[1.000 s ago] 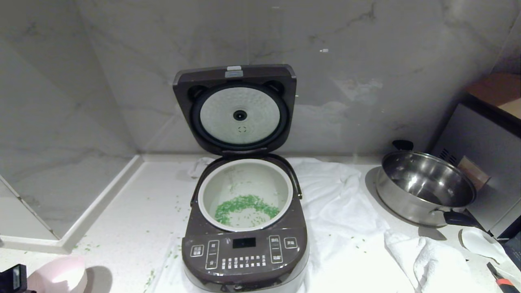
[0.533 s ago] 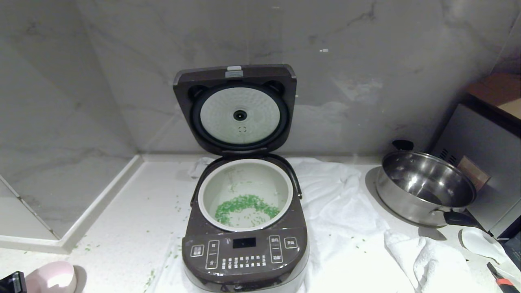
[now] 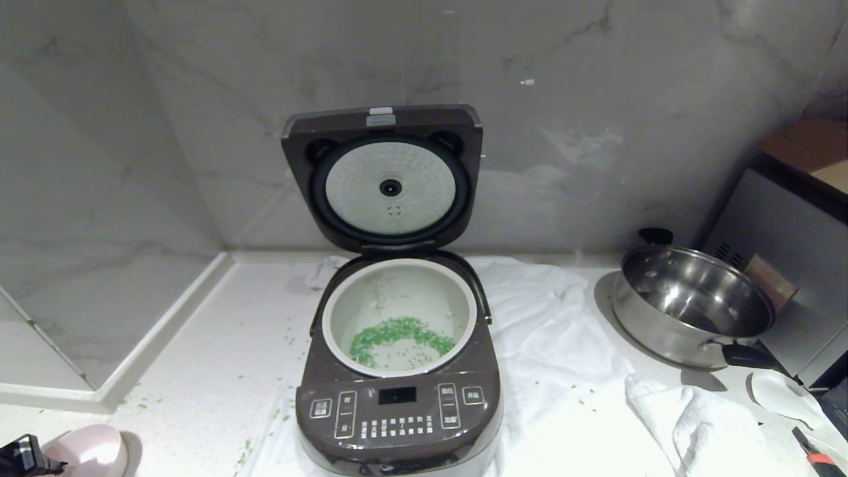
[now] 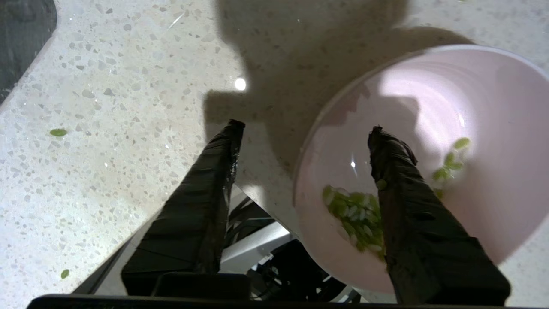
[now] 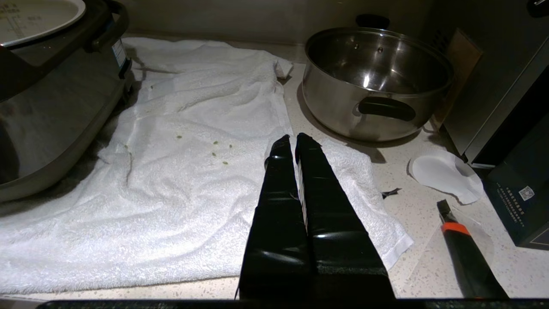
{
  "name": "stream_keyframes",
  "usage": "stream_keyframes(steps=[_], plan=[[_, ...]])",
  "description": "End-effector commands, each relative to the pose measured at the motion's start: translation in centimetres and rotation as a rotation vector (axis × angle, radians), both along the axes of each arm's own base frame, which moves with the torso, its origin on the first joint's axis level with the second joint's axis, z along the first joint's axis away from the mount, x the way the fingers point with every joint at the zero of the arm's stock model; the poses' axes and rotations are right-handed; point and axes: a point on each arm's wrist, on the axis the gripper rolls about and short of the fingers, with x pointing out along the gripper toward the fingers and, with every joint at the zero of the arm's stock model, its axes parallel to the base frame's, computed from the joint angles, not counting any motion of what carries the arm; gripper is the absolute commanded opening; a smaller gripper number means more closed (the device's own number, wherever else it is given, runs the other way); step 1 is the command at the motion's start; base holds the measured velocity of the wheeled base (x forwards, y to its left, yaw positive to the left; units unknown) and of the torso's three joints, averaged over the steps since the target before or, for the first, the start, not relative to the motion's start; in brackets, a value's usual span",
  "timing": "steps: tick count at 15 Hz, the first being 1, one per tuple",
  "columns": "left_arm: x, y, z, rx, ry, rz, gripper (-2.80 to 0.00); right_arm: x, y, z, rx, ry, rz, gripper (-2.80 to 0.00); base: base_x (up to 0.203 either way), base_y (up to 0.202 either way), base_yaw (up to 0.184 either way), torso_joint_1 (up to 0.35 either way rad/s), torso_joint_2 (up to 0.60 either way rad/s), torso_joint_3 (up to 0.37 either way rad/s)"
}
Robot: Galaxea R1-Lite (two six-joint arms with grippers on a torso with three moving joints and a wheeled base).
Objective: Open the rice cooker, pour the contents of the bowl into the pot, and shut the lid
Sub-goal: Pour the water from the bowl into the rice cooker, then place the bowl on the table
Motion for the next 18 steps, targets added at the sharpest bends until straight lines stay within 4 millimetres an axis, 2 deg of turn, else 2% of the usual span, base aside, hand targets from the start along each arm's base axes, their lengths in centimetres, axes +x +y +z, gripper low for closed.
stream_keyframes(steps=[1,4,8,10,14,18], plan=[[0.1,-0.7,2.0,0.043,-0.048,-0.009,0.0,0.0,0.0,0.0,0.0,0.002,0.001,-2.8,0.0,0.0,0.0,0.0,0.0,0.0],[0.3,-1.8,4.4,0.066,-0.111,-0.023,0.0,0.0,0.0,0.0,0.0,0.002,0.001,-2.8,0.0,0.0,0.0,0.0,0.0,0.0],[-0.8,-4.7,8.1,0.019,-0.211,-0.151,0.0,0.0,0.0,0.0,0.0,0.002,0.001,-2.8,0.0,0.0,0.0,0.0,0.0,0.0],[-1.9,-6.9,9.9,0.004,-0.27,-0.266,0.0,0.0,0.0,0.0,0.0,0.002,0.001,-2.8,0.0,0.0,0.0,0.0,0.0,0.0],[-3.3,-13.6,12.4,-0.04,-0.36,-0.567,0.0,0.0,0.0,0.0,0.0,0.002,0.001,-2.8,0.0,0.0,0.0,0.0,0.0,0.0],[-6.4,-18.0,14.7,-0.073,-0.584,-0.824,0.0,0.0,0.0,0.0,0.0,0.002,0.001,-2.8,0.0,0.0,0.0,0.0,0.0,0.0]])
